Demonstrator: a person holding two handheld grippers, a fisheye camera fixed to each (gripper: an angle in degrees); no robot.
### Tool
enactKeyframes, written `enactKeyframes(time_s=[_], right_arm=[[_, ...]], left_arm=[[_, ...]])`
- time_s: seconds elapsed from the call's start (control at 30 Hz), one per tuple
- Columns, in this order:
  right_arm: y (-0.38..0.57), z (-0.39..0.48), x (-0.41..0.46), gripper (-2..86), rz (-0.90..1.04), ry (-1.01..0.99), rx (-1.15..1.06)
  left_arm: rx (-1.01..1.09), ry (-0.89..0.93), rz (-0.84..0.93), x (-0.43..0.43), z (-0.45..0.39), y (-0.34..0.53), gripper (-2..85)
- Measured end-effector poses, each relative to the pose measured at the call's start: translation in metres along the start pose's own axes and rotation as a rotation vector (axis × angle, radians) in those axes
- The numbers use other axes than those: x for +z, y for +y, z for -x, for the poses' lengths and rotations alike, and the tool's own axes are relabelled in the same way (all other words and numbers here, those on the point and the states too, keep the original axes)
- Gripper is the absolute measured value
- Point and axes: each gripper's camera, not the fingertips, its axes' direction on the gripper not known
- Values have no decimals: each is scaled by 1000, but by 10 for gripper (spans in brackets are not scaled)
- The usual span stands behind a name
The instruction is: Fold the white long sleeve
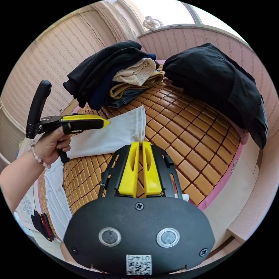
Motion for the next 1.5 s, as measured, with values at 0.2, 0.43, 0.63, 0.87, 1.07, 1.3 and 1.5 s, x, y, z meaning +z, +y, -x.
enactKeyframes(time_s=[0.2, 0.43, 0.63, 0.87, 1.07, 1.3, 1.5], right_arm=[[4, -15, 2, 10, -11, -86, 24], [17, -3, 0, 8, -60, -97, -73], [34, 23, -6, 7, -72, -174, -151], [69, 132, -71, 7, -288, -385, -566], [103, 263, -134, 7, -271, -804, -927], [246, 357, -44, 4, 401, -858, -1301], [322, 385, -9, 36, 564, -675, -1347]], left_arm=[[-42, 21, 31, -1, -1, -2, 16], [-35, 7, -4, -35, -4, 20, 1], [-52, -3, -110, -109, 16, 83, 0], [-213, -26, -338, -240, 69, 224, 1], [-438, -126, -535, -344, 78, 398, 9], [-923, 2, -217, -314, 56, 616, 29], [-1080, 77, -230, -306, 38, 675, 36]])
